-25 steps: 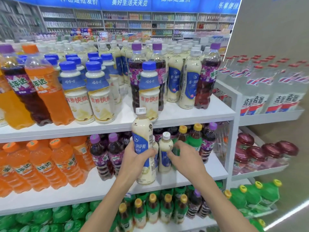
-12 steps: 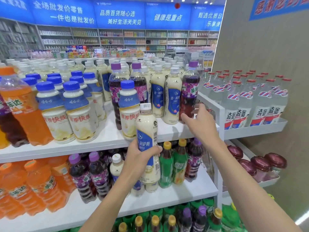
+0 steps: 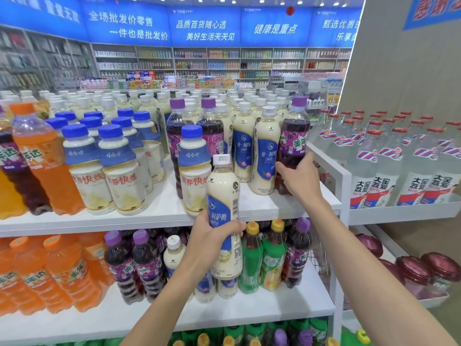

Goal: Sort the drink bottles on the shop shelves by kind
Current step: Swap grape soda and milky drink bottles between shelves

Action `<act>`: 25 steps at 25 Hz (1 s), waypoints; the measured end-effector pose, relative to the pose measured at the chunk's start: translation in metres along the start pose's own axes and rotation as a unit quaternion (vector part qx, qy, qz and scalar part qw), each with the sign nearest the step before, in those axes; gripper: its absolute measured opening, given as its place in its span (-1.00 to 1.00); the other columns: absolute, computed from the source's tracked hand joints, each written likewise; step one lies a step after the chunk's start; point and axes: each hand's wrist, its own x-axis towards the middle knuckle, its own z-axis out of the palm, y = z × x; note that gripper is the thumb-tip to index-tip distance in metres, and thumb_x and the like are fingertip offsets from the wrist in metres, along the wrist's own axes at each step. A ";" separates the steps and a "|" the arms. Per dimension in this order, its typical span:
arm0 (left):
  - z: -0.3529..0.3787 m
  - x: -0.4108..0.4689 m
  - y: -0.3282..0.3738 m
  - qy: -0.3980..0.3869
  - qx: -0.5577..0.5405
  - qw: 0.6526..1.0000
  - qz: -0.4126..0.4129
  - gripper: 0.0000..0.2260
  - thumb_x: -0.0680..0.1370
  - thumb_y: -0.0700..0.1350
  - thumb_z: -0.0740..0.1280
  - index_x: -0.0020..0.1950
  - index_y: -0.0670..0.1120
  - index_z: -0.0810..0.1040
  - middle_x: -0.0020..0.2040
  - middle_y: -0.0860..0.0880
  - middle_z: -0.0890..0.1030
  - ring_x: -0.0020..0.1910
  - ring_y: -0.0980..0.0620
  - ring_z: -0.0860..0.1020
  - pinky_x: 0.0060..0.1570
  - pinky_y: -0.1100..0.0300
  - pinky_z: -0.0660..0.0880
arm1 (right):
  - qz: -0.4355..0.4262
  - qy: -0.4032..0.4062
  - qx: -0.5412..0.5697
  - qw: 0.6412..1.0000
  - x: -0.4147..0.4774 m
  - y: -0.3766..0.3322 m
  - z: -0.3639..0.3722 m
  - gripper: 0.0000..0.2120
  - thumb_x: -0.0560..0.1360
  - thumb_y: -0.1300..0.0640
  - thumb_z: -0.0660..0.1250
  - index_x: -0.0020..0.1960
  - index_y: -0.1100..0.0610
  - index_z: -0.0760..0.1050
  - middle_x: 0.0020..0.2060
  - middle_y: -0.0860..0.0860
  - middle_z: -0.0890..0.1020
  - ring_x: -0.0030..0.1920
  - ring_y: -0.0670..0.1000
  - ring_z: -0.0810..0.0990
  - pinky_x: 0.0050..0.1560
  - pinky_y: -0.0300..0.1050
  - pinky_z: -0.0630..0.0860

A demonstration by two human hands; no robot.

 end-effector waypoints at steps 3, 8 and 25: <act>0.003 0.000 0.000 0.014 0.002 1.000 0.002 -0.76 0.33 -0.08 0.53 -0.07 -0.12 0.63 -0.20 -0.13 0.72 -0.20 -0.08 0.70 -0.05 -0.08 0.63 | -0.007 -0.004 0.050 0.999 0.001 0.002 0.001 -0.51 0.51 0.04 0.49 0.26 0.14 0.28 0.06 -0.02 0.54 -0.05 -0.02 0.55 -0.20 -0.16 0.41; 0.011 -0.003 -0.005 0.029 0.000 1.000 -0.001 -0.65 0.32 -0.07 0.54 0.03 -0.16 0.61 -0.17 -0.14 0.73 -0.18 -0.09 0.71 -0.02 -0.11 0.64 | -0.031 -0.034 0.093 0.995 -0.003 0.004 -0.012 -0.54 0.49 0.08 0.49 0.22 0.00 0.28 -0.01 -0.14 0.55 -0.11 -0.26 0.52 -0.25 -0.27 0.38; 0.032 -0.035 -0.015 -0.005 -0.040 0.999 -0.017 -0.66 0.35 -0.06 0.53 0.05 -0.14 0.59 -0.17 -0.08 0.71 -0.15 -0.08 0.69 -0.07 -0.02 0.61 | 0.015 -0.097 0.253 0.963 -0.123 0.024 -0.051 -0.56 0.37 0.13 0.52 0.19 -0.02 0.46 -0.02 -0.03 0.70 0.02 0.04 0.69 0.06 0.07 0.63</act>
